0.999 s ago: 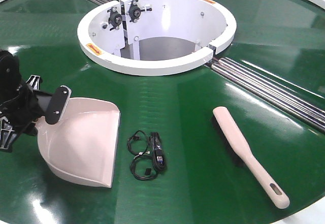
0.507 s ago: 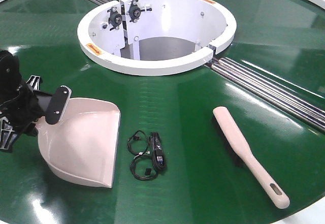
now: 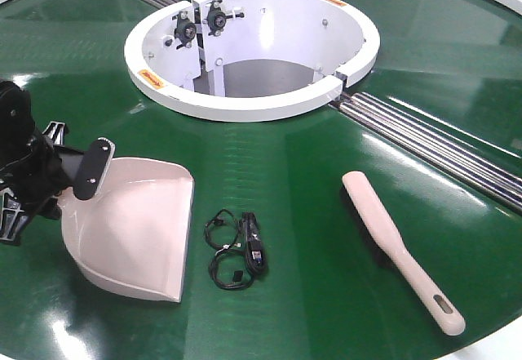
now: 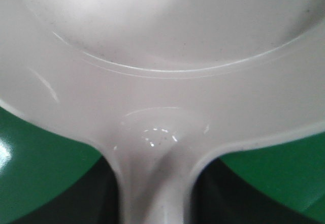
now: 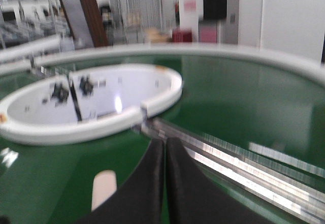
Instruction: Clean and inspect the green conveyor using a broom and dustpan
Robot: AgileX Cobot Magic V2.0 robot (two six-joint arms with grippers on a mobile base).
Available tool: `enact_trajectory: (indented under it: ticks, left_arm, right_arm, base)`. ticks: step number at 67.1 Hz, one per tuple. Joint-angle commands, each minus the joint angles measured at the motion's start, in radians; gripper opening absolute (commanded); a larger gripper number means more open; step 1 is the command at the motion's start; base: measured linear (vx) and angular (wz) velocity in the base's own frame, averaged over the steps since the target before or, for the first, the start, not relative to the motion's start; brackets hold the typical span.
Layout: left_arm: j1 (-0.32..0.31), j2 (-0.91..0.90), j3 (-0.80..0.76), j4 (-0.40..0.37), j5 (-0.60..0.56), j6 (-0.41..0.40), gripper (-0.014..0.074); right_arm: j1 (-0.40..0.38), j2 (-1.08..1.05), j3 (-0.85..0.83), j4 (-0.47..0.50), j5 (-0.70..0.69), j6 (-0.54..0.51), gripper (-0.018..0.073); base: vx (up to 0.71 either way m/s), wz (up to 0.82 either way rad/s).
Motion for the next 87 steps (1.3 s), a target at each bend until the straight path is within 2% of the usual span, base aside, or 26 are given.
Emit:
enact_trajectory:
  ticks: [1,9,19,27,36,44,51,60,72,87]
  left_arm:
    - [-0.024,-0.027,-0.017,-0.033,0.041,0.041,-0.0007]
    - [-0.024,-0.027,-0.017,-0.033,0.041,0.041,-0.0007]
    - [-0.024,-0.027,-0.017,-0.033,0.041,0.041,-0.0007]
    - [-0.024,-0.027,-0.017,-0.033,0.041,0.041,-0.0007]
    - [-0.024,-0.027,-0.017,-0.033,0.041,0.041,-0.0007]
    - [-0.024,-0.027,-0.017,-0.033,0.041,0.041,-0.0007]
    - [-0.024,-0.027,-0.017,-0.033,0.041,0.041,-0.0007]
    - [-0.024,-0.027,-0.017,-0.033,0.041,0.041,-0.0007]
    - [-0.024,-0.027,-0.017,-0.033,0.041,0.041,-0.0007]
    - [-0.024,-0.027,-0.017,-0.033,0.041,0.041,-0.0007]
  right_arm:
    - [-0.004,0.080,-0.054,0.043,-0.002,-0.005,-0.0010]
    - [-0.004,0.132,-0.052,0.078,0.015,-0.001,-0.0010]
    - [-0.004,0.182,-0.053,0.033,0.016,-0.013,-0.0003]
    - [-0.004,0.229,-0.054,-0.011,0.043,-0.013,0.0043]
    - [-0.004,0.272,-0.054,-0.029,0.082,-0.013,0.0150]
    - [0.002,0.301,-0.089,-0.022,0.127,-0.014,0.0297]
    - [0.053,0.339,-0.157,-0.022,0.205,-0.039,0.0423]
    - [0.151,0.426,-0.265,-0.022,0.348,-0.064,0.0524]
    - [0.236,0.586,-0.413,-0.026,0.525,-0.064,0.0544]
    - [0.246,0.835,-0.602,-0.022,0.692,-0.064,0.0544]
  base:
    - [0.00,0.00]
    - [0.00,0.00]
    - [0.00,0.00]
    - [0.00,0.00]
    - [0.00,0.00]
    - [0.00,0.00]
    - [0.00,0.00]
    - [0.00,0.00]
    - [0.00,0.00]
    - [0.00,0.00]
